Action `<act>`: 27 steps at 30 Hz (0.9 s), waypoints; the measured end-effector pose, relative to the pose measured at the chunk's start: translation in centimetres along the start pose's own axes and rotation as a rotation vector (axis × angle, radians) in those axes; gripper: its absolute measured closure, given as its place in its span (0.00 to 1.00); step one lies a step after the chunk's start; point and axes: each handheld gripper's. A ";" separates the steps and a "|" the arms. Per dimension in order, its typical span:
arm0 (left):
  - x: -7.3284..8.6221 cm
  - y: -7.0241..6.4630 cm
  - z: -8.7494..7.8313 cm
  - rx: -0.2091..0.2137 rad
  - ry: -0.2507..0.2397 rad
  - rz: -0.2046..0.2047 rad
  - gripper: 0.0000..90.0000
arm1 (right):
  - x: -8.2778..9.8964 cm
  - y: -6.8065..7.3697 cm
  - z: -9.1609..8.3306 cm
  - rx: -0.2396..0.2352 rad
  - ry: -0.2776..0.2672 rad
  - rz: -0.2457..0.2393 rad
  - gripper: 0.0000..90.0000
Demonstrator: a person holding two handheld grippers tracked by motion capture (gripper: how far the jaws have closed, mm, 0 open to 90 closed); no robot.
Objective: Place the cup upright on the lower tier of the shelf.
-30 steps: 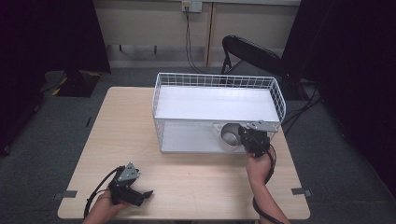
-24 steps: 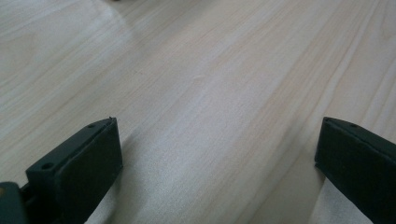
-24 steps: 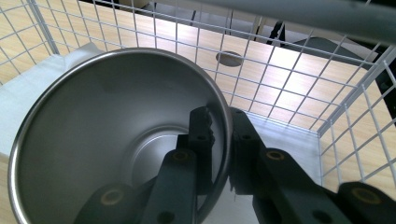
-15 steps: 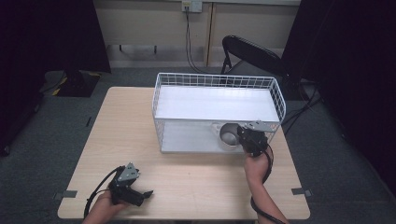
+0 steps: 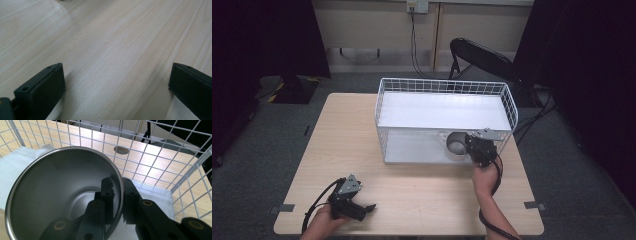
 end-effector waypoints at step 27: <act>0.0 0.0 0.0 0.000 0.000 0.000 0.00 | 0.0 -0.1 0.2 0.017 -0.036 0.035 0.86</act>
Point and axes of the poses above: each handheld gripper's, and its own axes: z roughly forward along the jaws, x roughly out of its underside, y roughly to its left, and after that the axes turned 14 degrees about -x, right-handed
